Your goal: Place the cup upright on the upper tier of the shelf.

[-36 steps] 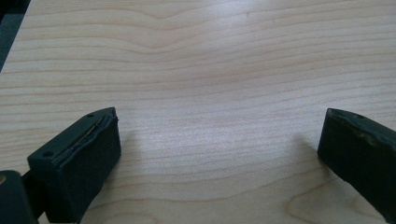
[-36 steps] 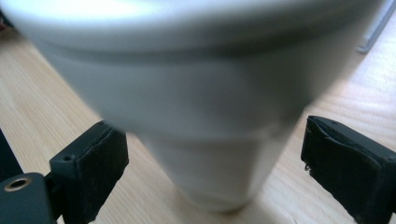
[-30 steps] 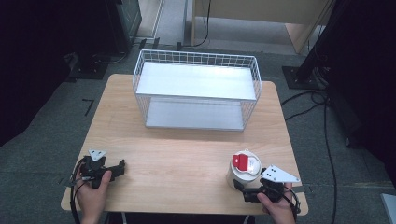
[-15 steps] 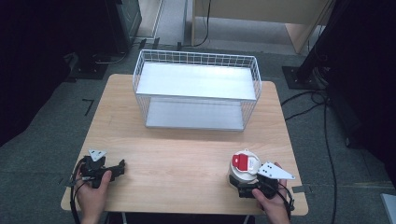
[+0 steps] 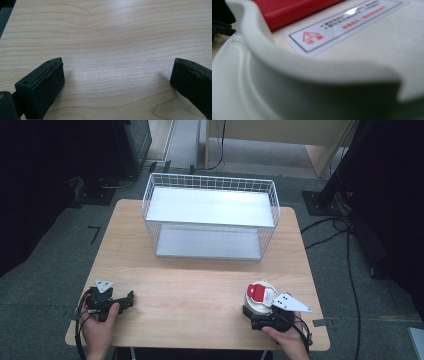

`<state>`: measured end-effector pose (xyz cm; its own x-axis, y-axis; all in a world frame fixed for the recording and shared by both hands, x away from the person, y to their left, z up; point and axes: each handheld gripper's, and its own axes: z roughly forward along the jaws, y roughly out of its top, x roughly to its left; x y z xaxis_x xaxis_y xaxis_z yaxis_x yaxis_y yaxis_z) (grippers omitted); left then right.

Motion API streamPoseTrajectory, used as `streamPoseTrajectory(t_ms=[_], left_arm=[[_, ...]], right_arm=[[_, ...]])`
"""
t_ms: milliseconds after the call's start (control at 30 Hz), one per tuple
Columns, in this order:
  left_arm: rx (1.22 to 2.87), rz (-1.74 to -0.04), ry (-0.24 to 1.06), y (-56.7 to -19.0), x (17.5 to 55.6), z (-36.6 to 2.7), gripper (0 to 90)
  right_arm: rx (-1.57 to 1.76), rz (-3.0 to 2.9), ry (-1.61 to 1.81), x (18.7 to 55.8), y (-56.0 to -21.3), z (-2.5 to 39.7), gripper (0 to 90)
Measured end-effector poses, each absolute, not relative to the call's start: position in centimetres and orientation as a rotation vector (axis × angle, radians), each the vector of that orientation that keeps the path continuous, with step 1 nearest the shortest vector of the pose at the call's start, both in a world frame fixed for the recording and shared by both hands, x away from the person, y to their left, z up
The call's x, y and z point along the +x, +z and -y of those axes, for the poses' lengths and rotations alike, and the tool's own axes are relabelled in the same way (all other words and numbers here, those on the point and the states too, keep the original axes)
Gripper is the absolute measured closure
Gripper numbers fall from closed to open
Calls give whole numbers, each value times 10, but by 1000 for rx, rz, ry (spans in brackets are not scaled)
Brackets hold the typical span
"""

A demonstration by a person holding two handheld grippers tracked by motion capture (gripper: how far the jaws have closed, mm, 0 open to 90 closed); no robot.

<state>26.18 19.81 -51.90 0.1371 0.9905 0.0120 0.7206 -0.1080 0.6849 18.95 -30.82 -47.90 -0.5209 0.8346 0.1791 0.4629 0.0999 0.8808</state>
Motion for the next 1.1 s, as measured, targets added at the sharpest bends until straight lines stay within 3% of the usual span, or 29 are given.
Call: streamPoseTrajectory(t_ms=[1100], left_arm=[[1890,-1638,661,-519,262,-198,0]], right_arm=[[1295,-1935,1276,191,-474,293,61]])
